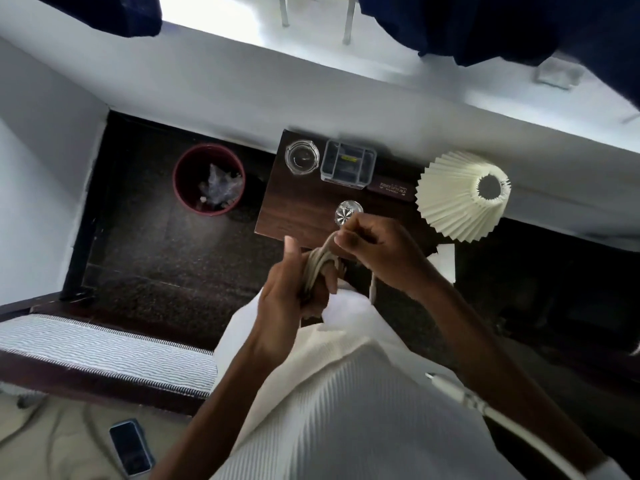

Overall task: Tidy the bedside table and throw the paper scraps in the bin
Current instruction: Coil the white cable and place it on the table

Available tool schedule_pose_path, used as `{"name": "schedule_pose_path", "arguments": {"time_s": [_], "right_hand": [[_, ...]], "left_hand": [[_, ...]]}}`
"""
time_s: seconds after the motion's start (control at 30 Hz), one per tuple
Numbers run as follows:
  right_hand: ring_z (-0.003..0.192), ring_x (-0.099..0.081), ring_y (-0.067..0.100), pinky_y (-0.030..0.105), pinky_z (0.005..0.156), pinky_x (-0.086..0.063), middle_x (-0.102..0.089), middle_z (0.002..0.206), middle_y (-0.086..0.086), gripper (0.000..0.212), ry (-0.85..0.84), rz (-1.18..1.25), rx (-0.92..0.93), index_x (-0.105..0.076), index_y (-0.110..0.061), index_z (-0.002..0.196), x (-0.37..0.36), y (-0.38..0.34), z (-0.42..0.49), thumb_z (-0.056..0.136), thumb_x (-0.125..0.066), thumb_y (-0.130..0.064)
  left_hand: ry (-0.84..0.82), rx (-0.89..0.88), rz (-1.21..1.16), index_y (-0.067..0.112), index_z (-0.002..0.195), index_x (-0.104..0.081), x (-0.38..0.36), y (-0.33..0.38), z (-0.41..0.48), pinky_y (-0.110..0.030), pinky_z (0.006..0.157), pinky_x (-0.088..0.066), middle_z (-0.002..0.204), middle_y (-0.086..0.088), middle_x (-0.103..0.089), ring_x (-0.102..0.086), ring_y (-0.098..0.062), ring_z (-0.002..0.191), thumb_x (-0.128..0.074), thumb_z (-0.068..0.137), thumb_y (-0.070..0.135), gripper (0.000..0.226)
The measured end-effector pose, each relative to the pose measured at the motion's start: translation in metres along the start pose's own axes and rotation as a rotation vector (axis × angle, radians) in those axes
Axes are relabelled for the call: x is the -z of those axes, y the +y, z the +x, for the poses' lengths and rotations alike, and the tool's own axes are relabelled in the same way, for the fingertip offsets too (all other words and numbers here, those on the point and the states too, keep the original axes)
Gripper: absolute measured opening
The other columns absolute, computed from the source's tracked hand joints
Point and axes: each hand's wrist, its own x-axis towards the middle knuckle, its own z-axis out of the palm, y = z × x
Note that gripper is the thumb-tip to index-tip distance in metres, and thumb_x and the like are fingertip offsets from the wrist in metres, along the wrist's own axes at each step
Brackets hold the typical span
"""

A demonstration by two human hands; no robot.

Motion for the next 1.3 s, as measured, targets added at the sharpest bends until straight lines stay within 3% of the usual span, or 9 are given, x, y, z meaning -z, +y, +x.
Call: {"name": "schedule_pose_path", "arguments": {"time_s": [0.13,0.3,0.43,0.53,0.77,0.87,1.0,1.2,1.3], "right_hand": [[0.051,-0.049,-0.002,0.016,0.056,-0.038,-0.057,0.056,-0.021,0.035,-0.096,-0.045,-0.075,-0.049,-0.030,0.068,-0.040,0.016,-0.014,0.102,-0.046,-0.021],[0.080,-0.069,0.015,0.034,0.076,-0.056,-0.073,0.095,0.004,0.025,-0.183,-0.350,0.080,-0.065,-0.011,0.109,-0.057,-0.002,-0.039,0.105,-0.048,-0.029],[0.070,-0.072,0.022,0.024,0.059,-0.045,-0.076,0.085,0.005,0.030,-0.073,-0.563,0.200,-0.071,-0.014,0.099,-0.029,-0.034,-0.027,0.101,-0.053,-0.038],[0.056,-0.066,0.019,0.018,0.052,-0.031,-0.073,0.070,0.005,0.022,0.040,-0.627,0.272,-0.074,-0.013,0.080,-0.015,-0.051,-0.013,0.093,-0.069,-0.031],[0.066,-0.057,0.002,0.017,0.060,-0.049,-0.065,0.087,-0.005,0.040,0.260,-0.424,0.134,-0.065,-0.017,0.092,-0.019,-0.047,0.008,0.068,-0.089,-0.039],[0.075,-0.054,-0.003,0.003,0.064,-0.045,-0.064,0.102,0.000,0.043,0.153,-0.284,0.179,-0.069,-0.013,0.102,-0.020,-0.041,0.018,0.069,-0.092,-0.030],[0.092,-0.069,0.013,0.027,0.081,-0.058,-0.076,0.106,0.007,0.035,-0.043,-0.175,0.319,-0.075,-0.008,0.111,-0.017,-0.041,0.024,0.079,-0.085,-0.019],[0.102,-0.070,0.018,0.032,0.092,-0.053,-0.078,0.107,0.005,0.029,-0.161,-0.152,0.378,-0.074,-0.010,0.120,-0.018,-0.043,0.029,0.091,-0.074,-0.018],[0.090,-0.075,0.014,0.026,0.077,-0.060,-0.079,0.102,0.009,0.026,-0.118,-0.052,0.409,-0.073,-0.003,0.117,-0.025,-0.045,0.027,0.095,-0.069,-0.016]], "left_hand": [[-0.013,-0.063,-0.186,0.013,0.078,-0.069,-0.005,0.015,0.017,-0.023,0.053,-0.038,0.054,0.001,-0.050,-0.042,-0.012,0.049,-0.030,0.097,0.061,0.065],[0.105,-0.122,0.125,0.009,0.097,-0.069,0.005,0.012,0.035,-0.033,0.073,-0.052,0.077,-0.006,-0.063,-0.059,-0.020,0.072,-0.028,0.105,0.052,0.060],[0.091,-0.154,0.412,0.016,0.084,-0.060,0.013,0.007,0.034,-0.035,0.068,-0.048,0.075,-0.005,-0.059,-0.056,-0.015,0.070,-0.030,0.106,0.050,0.050],[0.073,-0.160,0.523,0.004,0.079,-0.052,0.014,0.009,0.036,-0.054,0.060,-0.043,0.067,-0.019,-0.052,-0.049,-0.035,0.060,-0.031,0.104,0.051,0.057],[-0.008,-0.094,0.486,0.002,0.071,-0.057,0.026,0.019,0.038,-0.048,0.051,-0.041,0.057,-0.011,-0.052,-0.046,-0.025,0.051,-0.030,0.103,0.055,0.067],[-0.041,-0.003,0.408,0.007,0.074,-0.069,0.028,0.021,0.038,-0.036,0.053,-0.038,0.055,0.001,-0.054,-0.045,-0.013,0.051,-0.027,0.097,0.065,0.075],[-0.081,0.013,0.367,0.039,0.066,-0.070,0.035,0.025,0.036,-0.012,0.051,-0.040,0.058,0.008,-0.064,-0.054,-0.002,0.049,-0.015,0.103,0.052,0.068],[-0.122,0.022,0.317,-0.001,0.061,-0.051,0.051,0.036,0.034,-0.025,0.044,-0.033,0.053,-0.013,-0.046,-0.039,-0.010,0.043,-0.022,0.100,0.059,0.078],[-0.067,-0.104,0.356,0.026,0.052,-0.060,0.056,0.035,0.033,-0.019,0.040,-0.034,0.044,0.008,-0.054,-0.044,-0.002,0.036,-0.030,0.106,0.045,0.064]]}}
